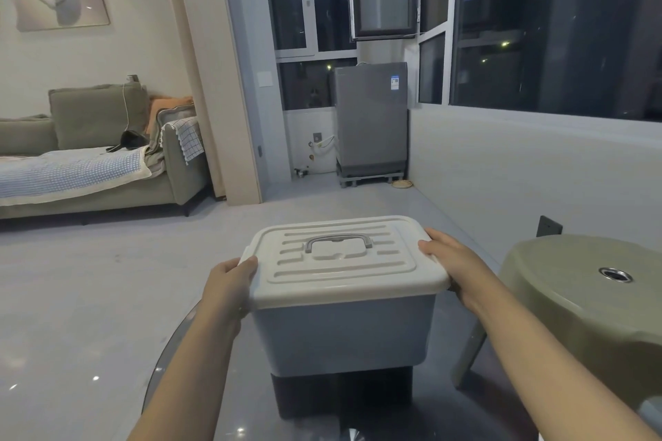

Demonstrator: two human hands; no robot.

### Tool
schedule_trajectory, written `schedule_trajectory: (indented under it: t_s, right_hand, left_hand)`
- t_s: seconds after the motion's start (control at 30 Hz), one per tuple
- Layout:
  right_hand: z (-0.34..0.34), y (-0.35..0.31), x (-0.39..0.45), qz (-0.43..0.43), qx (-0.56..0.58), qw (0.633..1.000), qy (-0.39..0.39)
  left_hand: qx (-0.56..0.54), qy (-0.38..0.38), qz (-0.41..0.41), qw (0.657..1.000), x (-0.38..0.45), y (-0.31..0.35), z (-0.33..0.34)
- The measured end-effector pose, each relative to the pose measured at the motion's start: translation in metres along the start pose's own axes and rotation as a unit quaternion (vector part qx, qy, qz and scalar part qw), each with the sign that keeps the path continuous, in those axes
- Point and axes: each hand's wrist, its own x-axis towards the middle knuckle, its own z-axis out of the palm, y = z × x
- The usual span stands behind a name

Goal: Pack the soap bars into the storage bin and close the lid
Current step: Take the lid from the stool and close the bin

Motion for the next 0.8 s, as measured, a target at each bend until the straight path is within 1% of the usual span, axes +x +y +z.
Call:
schedule_trajectory:
  t_s: [0.1, 0.17, 0.23, 0.33, 0.37, 0.47, 0.53, 0.63, 0.8]
  right_hand:
    - [-0.0003, 0.0017, 0.0007, 0.055, 0.000, 0.998, 0.015]
    - [-0.0009, 0.0026, -0.0001, 0.098, -0.007, 0.995, 0.006]
    - [-0.0013, 0.0026, -0.0005, 0.115, 0.006, 0.993, 0.007]
    - [-0.0016, 0.0034, 0.0014, 0.097, 0.015, 0.995, 0.033]
    - [-0.0017, 0.0038, 0.0018, 0.089, 0.018, 0.995, 0.038]
    - [-0.0016, 0.0050, 0.0025, 0.065, 0.027, 0.996, 0.058]
    - [-0.0009, 0.0062, 0.0026, 0.038, 0.018, 0.996, 0.082]
    - [0.0014, 0.0057, 0.0008, 0.015, 0.034, 0.994, 0.099]
    - [0.0014, 0.0055, 0.0012, -0.008, 0.032, 0.997, 0.076]
  left_hand:
    - [-0.002, -0.026, -0.029, 0.999, 0.0007, 0.0001, -0.0011]
    - [-0.006, -0.029, -0.034, 0.999, 0.0013, -0.0001, -0.0019]
    - [-0.012, -0.029, -0.039, 0.999, 0.0013, 0.0003, -0.0025]
    - [-0.022, -0.025, -0.028, 0.999, 0.0029, -0.0005, -0.0022]
    - [-0.021, -0.013, -0.017, 1.000, 0.0038, -0.0014, -0.0019]
    - [-0.001, 0.060, 0.017, 0.998, 0.0065, -0.0048, -0.0011]
    - [-0.002, 0.079, 0.032, 0.996, 0.0074, -0.0063, -0.0009]
    - [-0.024, 0.081, 0.028, 0.996, 0.0078, -0.0068, -0.0008]
    - [-0.045, 0.054, 0.005, 0.997, 0.0052, -0.0060, -0.0006]
